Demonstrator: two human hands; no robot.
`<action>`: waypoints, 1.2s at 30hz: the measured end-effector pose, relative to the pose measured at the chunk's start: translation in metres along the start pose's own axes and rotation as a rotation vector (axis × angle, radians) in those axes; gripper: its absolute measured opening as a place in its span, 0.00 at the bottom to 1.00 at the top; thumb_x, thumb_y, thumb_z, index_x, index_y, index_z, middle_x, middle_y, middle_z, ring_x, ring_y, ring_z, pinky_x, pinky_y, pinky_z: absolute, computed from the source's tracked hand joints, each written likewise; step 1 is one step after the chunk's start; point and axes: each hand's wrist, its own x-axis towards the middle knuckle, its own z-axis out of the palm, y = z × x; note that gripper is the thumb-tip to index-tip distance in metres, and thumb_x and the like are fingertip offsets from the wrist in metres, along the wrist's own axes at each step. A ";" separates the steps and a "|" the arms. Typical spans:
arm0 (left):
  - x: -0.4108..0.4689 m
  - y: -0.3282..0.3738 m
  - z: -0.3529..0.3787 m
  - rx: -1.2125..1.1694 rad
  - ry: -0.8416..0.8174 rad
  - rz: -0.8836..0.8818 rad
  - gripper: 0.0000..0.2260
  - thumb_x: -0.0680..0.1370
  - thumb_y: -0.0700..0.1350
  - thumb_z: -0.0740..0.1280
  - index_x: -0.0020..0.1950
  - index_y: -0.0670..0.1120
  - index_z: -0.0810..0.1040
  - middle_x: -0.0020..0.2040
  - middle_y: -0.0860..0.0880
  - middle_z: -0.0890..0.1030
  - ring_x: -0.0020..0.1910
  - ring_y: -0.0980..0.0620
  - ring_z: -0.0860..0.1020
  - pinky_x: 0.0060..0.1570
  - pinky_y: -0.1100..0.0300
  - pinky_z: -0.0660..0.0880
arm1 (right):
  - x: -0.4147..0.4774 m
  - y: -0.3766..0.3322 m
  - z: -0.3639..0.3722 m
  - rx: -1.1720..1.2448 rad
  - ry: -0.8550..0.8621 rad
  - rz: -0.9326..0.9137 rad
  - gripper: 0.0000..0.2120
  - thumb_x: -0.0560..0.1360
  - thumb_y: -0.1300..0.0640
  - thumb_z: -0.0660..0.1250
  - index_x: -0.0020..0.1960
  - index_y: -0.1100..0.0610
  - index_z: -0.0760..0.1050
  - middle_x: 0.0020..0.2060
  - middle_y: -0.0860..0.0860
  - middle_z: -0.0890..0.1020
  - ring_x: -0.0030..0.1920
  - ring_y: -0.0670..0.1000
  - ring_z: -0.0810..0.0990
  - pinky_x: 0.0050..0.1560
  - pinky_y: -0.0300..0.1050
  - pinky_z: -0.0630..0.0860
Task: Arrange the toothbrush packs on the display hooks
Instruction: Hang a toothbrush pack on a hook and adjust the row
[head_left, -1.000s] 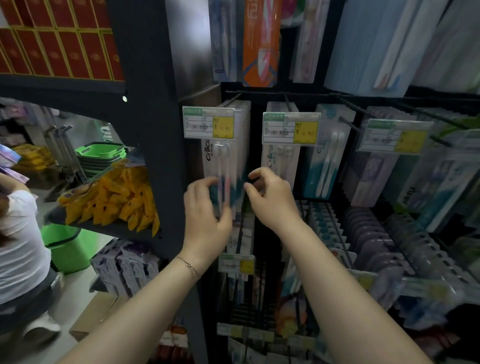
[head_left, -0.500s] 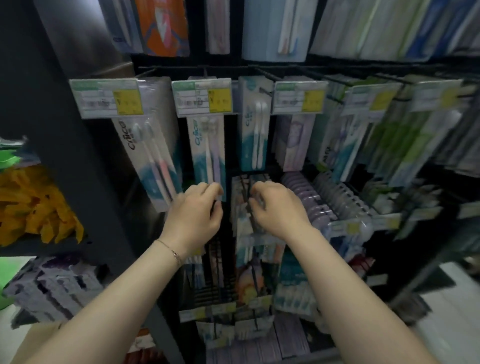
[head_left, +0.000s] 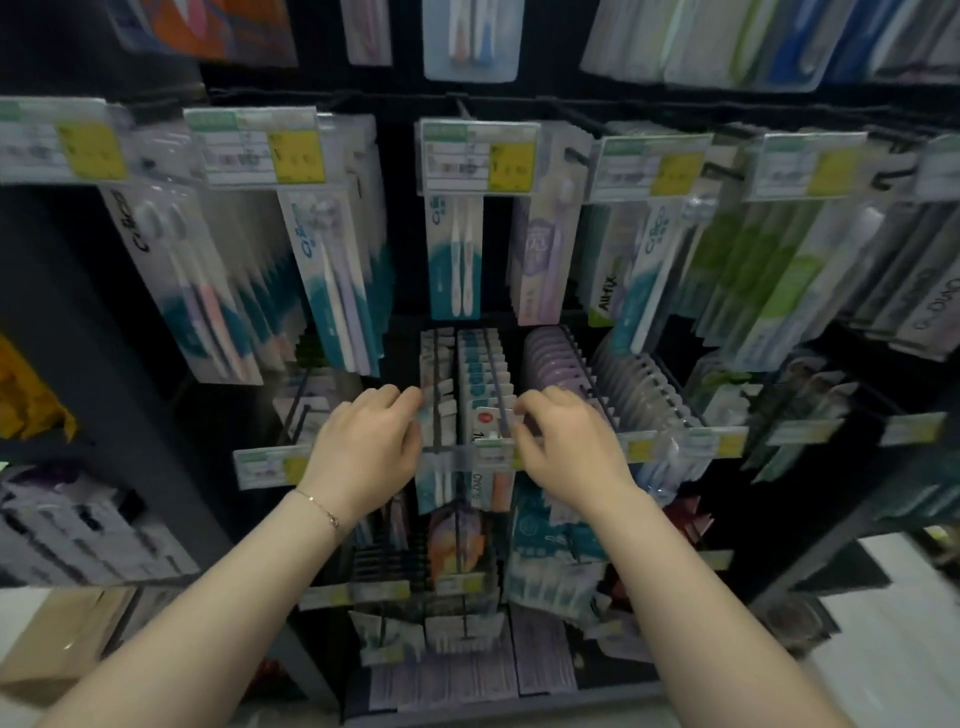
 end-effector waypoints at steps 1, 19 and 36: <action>-0.001 0.005 0.002 0.007 0.001 -0.019 0.06 0.74 0.41 0.66 0.51 0.43 0.77 0.38 0.47 0.75 0.37 0.44 0.76 0.31 0.53 0.72 | -0.002 0.006 -0.001 0.004 0.001 -0.013 0.07 0.76 0.59 0.65 0.51 0.60 0.77 0.40 0.54 0.77 0.44 0.57 0.76 0.38 0.50 0.74; -0.066 0.056 0.028 0.028 -0.070 -0.178 0.03 0.74 0.41 0.66 0.42 0.44 0.72 0.34 0.49 0.72 0.30 0.47 0.72 0.25 0.56 0.67 | -0.053 0.026 0.025 0.064 -0.143 -0.198 0.05 0.76 0.57 0.65 0.45 0.59 0.75 0.41 0.53 0.77 0.44 0.56 0.76 0.36 0.46 0.69; -0.079 -0.003 0.084 -0.089 -0.314 -0.365 0.06 0.78 0.45 0.61 0.53 0.44 0.72 0.44 0.48 0.74 0.40 0.45 0.75 0.32 0.54 0.69 | -0.044 -0.009 0.111 0.175 -0.527 0.105 0.11 0.79 0.53 0.60 0.59 0.56 0.73 0.56 0.53 0.75 0.50 0.57 0.78 0.43 0.49 0.76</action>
